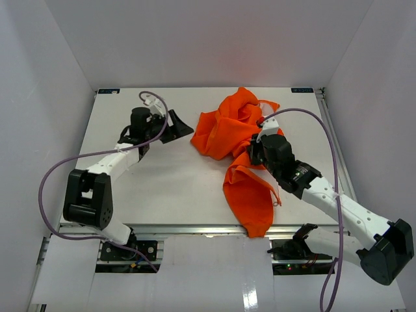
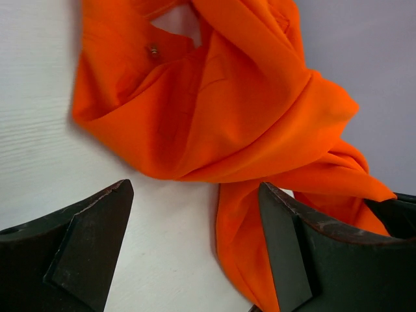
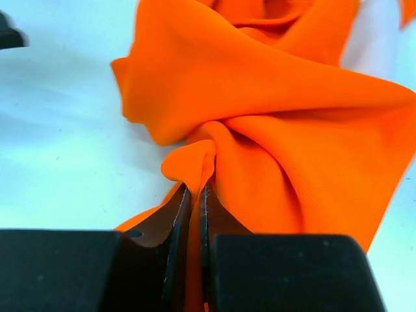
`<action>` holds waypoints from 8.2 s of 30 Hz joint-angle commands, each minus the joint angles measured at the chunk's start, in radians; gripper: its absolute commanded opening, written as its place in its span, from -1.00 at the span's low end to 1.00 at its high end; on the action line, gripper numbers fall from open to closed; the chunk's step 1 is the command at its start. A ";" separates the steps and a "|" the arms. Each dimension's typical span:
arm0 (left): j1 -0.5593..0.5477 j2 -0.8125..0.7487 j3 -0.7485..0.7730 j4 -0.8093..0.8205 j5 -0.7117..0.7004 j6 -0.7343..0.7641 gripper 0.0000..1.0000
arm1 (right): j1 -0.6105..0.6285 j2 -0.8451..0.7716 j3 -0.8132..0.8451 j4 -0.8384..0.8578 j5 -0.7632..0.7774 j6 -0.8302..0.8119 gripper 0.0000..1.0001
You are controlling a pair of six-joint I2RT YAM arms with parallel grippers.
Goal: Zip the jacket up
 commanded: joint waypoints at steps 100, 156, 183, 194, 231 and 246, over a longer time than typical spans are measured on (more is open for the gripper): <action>-0.057 -0.299 -0.510 0.118 -0.272 -0.003 0.41 | 0.716 0.462 0.064 -0.236 0.465 0.497 0.12; -0.310 -1.091 -0.297 -0.452 -0.322 -0.033 -1.00 | 0.985 0.335 0.413 -1.156 0.905 1.054 -0.85; -0.290 -0.145 0.248 0.002 -0.671 0.324 -1.00 | -0.206 0.547 0.527 0.012 0.381 -0.097 -0.84; -0.139 0.464 0.730 0.001 -0.422 0.331 -0.10 | -0.284 0.817 0.799 -0.088 0.178 -0.246 0.48; -0.365 -0.179 -0.430 0.279 -0.060 -0.074 0.60 | 0.105 0.386 -0.101 -0.157 -0.383 -0.014 -0.03; -0.528 0.047 -0.352 0.354 -0.176 -0.194 0.56 | 0.158 0.264 -0.209 -0.018 -0.337 0.108 -0.33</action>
